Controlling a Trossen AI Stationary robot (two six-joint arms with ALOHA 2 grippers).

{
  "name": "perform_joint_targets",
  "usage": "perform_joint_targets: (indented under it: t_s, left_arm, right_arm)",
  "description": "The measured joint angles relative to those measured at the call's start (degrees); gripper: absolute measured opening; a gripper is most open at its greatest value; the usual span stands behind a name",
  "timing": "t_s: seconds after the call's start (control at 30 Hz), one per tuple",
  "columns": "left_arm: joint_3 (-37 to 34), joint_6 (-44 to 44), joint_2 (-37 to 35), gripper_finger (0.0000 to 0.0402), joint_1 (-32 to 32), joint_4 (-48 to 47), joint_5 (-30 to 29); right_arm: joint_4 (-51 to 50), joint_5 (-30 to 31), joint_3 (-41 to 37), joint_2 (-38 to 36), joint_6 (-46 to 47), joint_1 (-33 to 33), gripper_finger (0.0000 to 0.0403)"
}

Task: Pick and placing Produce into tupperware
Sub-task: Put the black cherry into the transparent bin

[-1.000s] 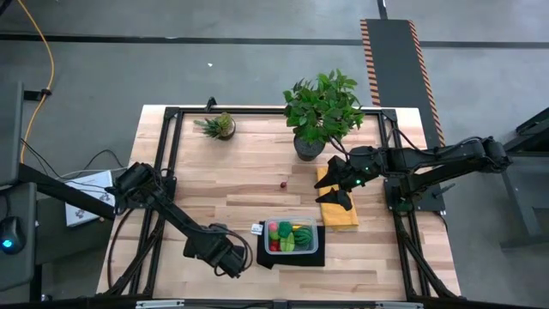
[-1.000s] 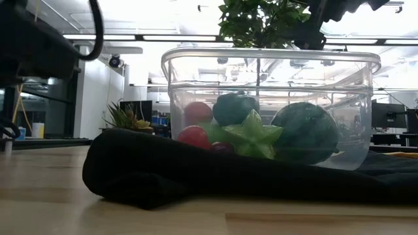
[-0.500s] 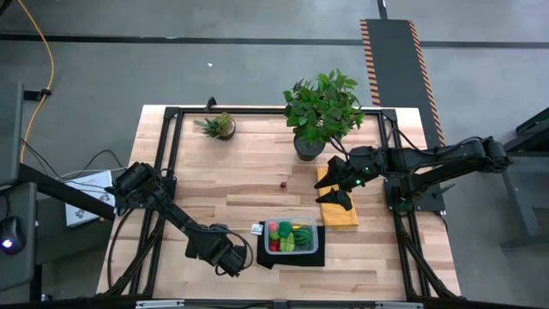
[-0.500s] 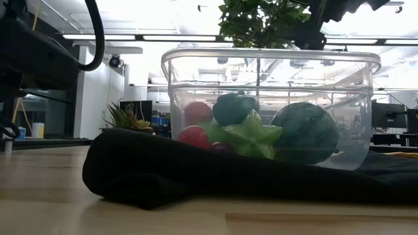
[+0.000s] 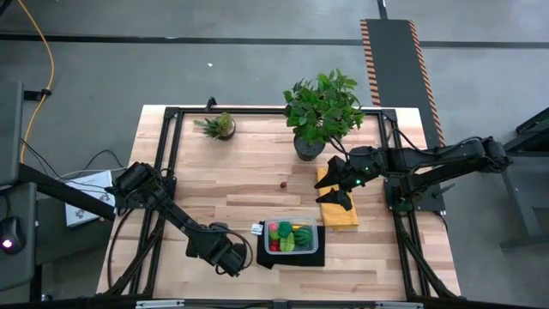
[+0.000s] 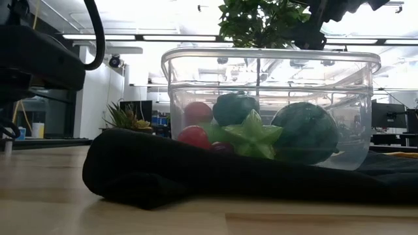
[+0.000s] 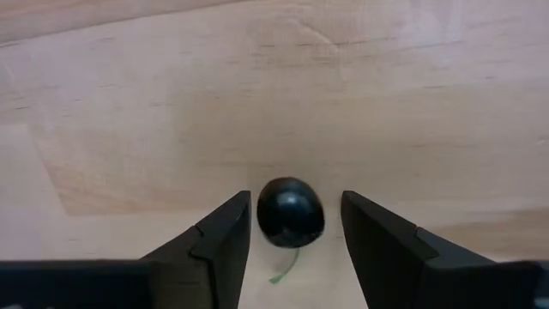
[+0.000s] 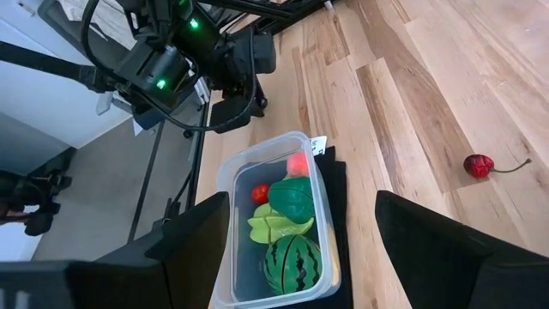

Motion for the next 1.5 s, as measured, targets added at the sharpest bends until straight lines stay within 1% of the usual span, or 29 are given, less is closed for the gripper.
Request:
perform_joint_targets:
  t_s: [0.5, 0.6, 0.83, 0.93, 1.17, 1.4, 1.5]
  left_arm:
    - [0.0, -0.5, 0.0, 0.0170, 0.0, -0.2, -0.9]
    - [0.0, -0.9, 0.0, 0.0158, 0.0, -0.2, -1.6]
    - [0.0, -0.9, 0.0, 0.0115, 0.0, -0.1, -1.8]
    - [0.0, -0.9, 0.0, 0.0105, 0.0, -0.1, -1.8]
    - [0.0, -0.9, 0.0, 0.0117, 0.0, 0.0, -1.7]
    - [0.0, -0.9, 0.0, 0.0105, 0.0, 0.0, -1.8]
    - [0.0, -0.9, 0.0, 0.0106, 0.0, 0.0, -1.8]
  right_arm:
    - [0.0, 0.0, 0.0, 0.0, 0.0, 0.0, 0.0282]
    - [0.0, 0.0, 0.0, 0.0, 0.0, 0.0, 0.0282]
    - [0.0, 0.0, 0.0, 0.0, 0.0, 0.0, 0.0282]
    - [0.0, 0.0, 0.0, 0.0, 0.0, 0.0, 0.0282]
    - [0.0, 0.0, 0.0, 0.0, 0.0, 0.0, 0.0282]
    - [0.0, 0.0, 0.0, 0.0, 0.0, 0.0, 0.0282]
    - [0.0, 0.0, 0.0, 0.0, 0.0, 0.0, 0.0282]
